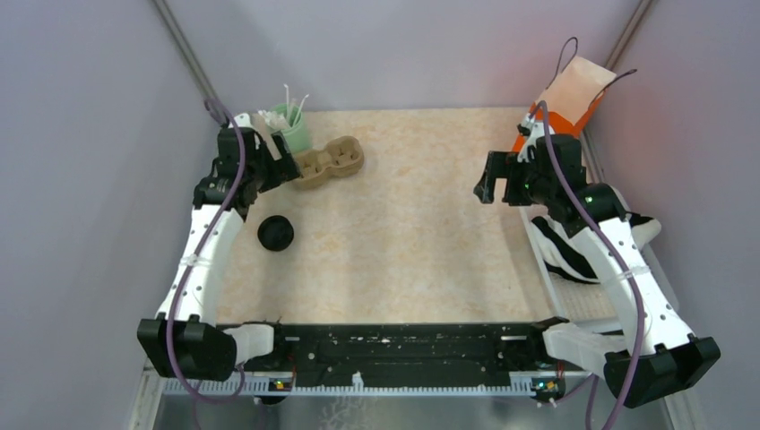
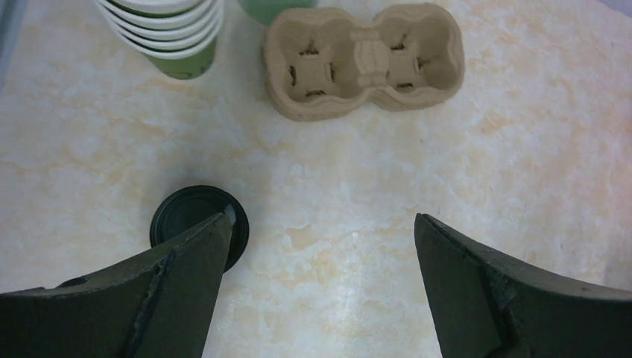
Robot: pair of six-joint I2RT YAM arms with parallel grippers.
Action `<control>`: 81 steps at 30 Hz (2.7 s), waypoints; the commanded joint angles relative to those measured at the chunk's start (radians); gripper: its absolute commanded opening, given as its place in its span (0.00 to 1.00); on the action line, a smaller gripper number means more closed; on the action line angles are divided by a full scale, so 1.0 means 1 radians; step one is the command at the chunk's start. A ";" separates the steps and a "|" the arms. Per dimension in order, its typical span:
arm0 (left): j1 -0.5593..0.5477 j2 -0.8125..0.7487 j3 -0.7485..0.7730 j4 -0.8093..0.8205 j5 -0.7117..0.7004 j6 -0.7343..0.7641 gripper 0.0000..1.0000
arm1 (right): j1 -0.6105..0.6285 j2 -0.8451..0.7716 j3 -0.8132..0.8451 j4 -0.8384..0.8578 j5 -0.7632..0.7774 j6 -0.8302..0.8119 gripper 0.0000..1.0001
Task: Pack the takeout coffee
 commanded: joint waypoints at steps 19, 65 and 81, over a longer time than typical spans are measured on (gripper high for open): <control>0.285 0.559 0.583 -0.220 -0.162 0.039 0.65 | 0.021 0.028 0.029 0.013 0.020 -0.054 0.99; 0.299 0.800 0.808 -0.327 -0.167 0.044 0.26 | 0.035 0.034 0.013 0.037 0.035 -0.079 0.99; 0.298 0.793 0.849 -0.341 -0.178 0.057 0.25 | 0.041 0.036 0.005 0.043 0.029 -0.079 0.99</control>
